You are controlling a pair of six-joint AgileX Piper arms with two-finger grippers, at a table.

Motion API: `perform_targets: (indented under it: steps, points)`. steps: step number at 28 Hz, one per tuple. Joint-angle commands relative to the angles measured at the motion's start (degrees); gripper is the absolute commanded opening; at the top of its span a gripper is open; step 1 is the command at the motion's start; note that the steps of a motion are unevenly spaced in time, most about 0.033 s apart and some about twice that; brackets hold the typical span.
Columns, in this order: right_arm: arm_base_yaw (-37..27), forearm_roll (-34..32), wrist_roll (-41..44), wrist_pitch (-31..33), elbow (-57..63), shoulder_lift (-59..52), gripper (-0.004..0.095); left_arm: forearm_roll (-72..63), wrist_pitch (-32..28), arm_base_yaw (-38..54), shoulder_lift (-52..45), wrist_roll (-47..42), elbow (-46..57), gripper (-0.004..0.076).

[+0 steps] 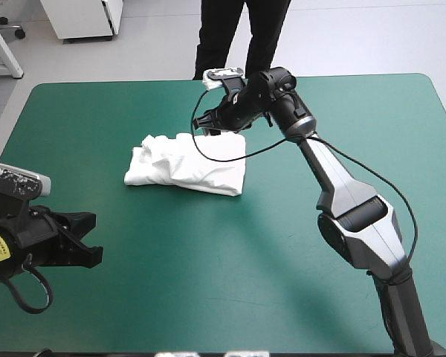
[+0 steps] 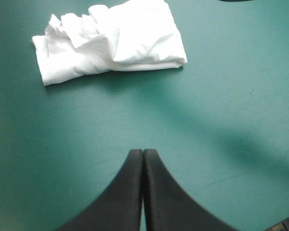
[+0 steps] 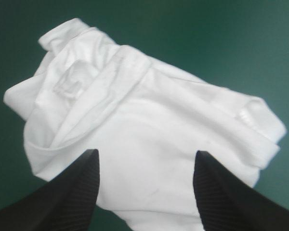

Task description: Fold the cloth

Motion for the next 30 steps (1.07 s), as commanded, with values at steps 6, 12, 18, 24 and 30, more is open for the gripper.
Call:
perform_targets:
  steps: [6,12,18,24,30]
  points:
    - [-2.23,-4.58,4.08,0.07,6.5,-4.6,0.0545,-4.05,1.97,-0.07,0.27,-0.41,-1.23,-0.0009]
    - [-2.63,-5.26,2.66,0.07,15.41,-4.6,0.0546,-4.87,1.97,-0.07,0.27,-0.41,-1.23,-0.0009]
    - [-2.63,-4.24,1.73,-2.06,17.45,-3.28,0.0546,-4.87,1.97,-0.07,0.27,-0.51,-1.23,-0.0009]
    - [-2.63,2.15,-1.0,-4.32,17.67,0.36,0.0532,-5.0,1.97,-0.07,0.27,-1.91,-1.23,-0.0009]
    - [-2.52,1.25,-2.09,-11.92,17.67,0.65,-0.0003,-5.24,1.97,-0.07,0.27,-4.08,-1.23,-0.0009]
